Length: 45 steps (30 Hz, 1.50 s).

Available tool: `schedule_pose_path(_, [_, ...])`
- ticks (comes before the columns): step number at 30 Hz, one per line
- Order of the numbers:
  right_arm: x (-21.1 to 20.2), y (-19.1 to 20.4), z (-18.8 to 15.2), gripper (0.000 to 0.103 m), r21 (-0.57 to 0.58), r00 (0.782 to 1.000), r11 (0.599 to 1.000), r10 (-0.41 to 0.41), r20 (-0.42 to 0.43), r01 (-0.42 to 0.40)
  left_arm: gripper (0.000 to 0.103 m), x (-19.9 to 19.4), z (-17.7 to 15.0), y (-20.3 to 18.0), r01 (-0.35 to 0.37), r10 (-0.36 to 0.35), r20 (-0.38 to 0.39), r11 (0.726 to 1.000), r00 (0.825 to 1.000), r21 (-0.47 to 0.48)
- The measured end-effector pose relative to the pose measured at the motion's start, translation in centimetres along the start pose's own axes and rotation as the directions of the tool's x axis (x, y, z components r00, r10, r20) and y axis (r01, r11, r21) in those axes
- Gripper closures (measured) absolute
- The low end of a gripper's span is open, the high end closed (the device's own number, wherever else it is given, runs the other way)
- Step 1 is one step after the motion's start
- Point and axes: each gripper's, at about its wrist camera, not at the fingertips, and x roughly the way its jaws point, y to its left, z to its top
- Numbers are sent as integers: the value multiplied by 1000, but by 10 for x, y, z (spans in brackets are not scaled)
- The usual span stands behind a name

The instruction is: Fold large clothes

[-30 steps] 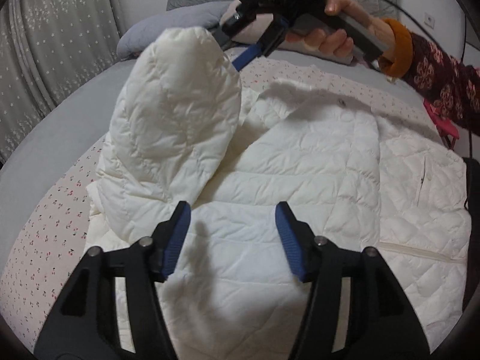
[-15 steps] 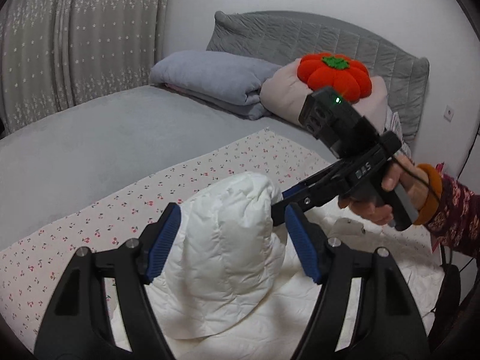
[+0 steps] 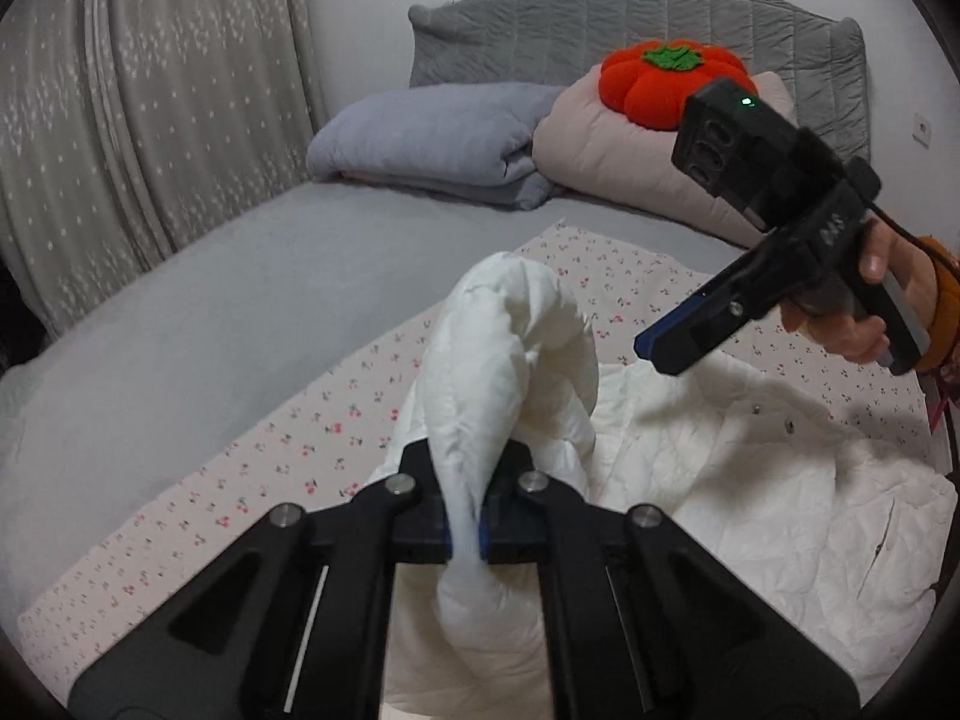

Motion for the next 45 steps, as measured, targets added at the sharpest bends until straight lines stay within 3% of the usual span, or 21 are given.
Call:
schedule_pose_path(4, [-41,8,-3,16,-9,996,1000,-27,87,28,97,-56,-3,-47,-18,13,27,982,1000,186])
schedule_pose_path(7, [-67,22,-11,16,-34,989,999,12,147,-7,96,-72,-28,-92,67,-59,-34,956,998,287])
schedule_pose_path(10, [-75,36,-25,16,-74,986,997,49,161,-37,96,-60,-68,-133,176,-135,-144,931,980,320])
schedule_pose_path(12, [-62,48,-40,16,-120,987,992,68,148,-50,96,-44,-93,-147,206,-148,-207,934,967,293])
schedule_pose_path(14, [-42,62,-62,22,-185,990,981,79,118,-56,95,-28,-113,-153,205,-143,-242,945,960,255])
schedule_pose_path(18, [12,69,-107,59,-289,999,957,-9,46,22,92,-26,-132,-151,176,-140,-225,972,964,152])
schedule_pose_path(19, [25,66,-116,62,-299,998,953,-47,36,55,89,-32,-137,-151,175,-146,-219,977,965,119])
schedule_pose_path(22, [58,50,-145,64,-328,989,933,-149,19,148,78,-50,-139,-144,206,-192,-213,977,958,46])
schedule_pose_path(25, [73,47,-170,64,-416,975,881,-204,92,224,69,-73,-133,-128,222,-224,-164,974,961,-31])
schedule_pose_path(27, [76,45,-176,64,-424,971,873,-209,120,240,62,-82,-124,-116,199,-208,-115,976,971,-85])
schedule_pose_path(30, [75,55,-184,64,-453,960,846,-239,146,279,52,-81,-98,-95,116,-120,-13,974,993,-197])
schedule_pose_path(33, [73,68,-197,64,-516,946,793,-274,176,325,52,-55,-85,-76,-8,4,-14,953,1000,-304])
schedule_pose_path(34, [72,72,-202,64,-537,940,772,-287,185,342,52,-41,-86,-67,-90,75,-57,941,996,-326])
schedule_pose_path(36, [72,77,-213,64,-566,936,745,-296,191,352,53,-19,-98,-48,-234,186,-163,901,969,-365])
schedule_pose_path(38, [70,77,-218,63,-590,933,724,-305,191,358,56,-2,-120,-31,-353,250,-282,838,926,-416])
schedule_pose_path(41, [73,74,-225,63,-610,931,707,-321,173,357,55,7,-152,-29,-380,249,-321,803,914,-459])
schedule_pose_path(45, [93,66,-227,63,-599,927,716,-353,130,357,54,14,-178,-30,-365,241,-296,786,924,-498])
